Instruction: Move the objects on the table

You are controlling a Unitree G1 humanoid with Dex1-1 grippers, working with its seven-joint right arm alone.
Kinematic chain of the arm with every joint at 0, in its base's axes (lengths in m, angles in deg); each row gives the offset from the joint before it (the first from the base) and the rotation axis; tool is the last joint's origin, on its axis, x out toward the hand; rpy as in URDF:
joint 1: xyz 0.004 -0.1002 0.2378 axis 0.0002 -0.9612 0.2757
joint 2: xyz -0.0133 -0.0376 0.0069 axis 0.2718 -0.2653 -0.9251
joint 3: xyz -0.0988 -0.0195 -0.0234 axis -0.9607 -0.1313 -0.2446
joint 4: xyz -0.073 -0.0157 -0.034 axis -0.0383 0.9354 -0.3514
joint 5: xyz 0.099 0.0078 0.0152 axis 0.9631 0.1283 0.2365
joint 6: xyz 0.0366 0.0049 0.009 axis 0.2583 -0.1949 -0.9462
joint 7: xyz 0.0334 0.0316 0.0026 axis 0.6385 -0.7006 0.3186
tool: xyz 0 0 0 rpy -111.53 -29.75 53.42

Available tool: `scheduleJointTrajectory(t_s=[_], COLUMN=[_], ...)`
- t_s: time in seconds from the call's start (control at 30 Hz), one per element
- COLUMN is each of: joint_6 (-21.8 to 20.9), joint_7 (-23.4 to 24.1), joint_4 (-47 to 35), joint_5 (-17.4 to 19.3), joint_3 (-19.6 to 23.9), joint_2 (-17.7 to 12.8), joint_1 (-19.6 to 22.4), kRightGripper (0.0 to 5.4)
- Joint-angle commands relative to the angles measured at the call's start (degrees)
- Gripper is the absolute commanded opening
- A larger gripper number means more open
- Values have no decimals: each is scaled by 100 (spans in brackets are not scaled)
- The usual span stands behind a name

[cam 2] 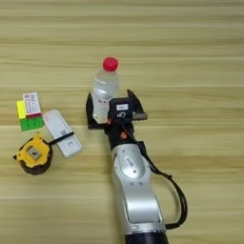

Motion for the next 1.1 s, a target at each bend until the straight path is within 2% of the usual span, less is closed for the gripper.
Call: scheduleJointTrajectory(t_s=[0.03,0.4,0.83,0.97,1.1], joint_6=[-3,160,2,-137,-295], joint_7=[-100,-374,-742,-823,-836], joint_4=[-74,733,2165,2627,2826], joint_5=[92,453,572,564,545], joint_3=[105,439,603,618,649], joint_2=[-85,-200,-374,-367,-377], joint_1=[510,1282,2293,2439,2475], kRightGripper=[537,537,537,537,493])
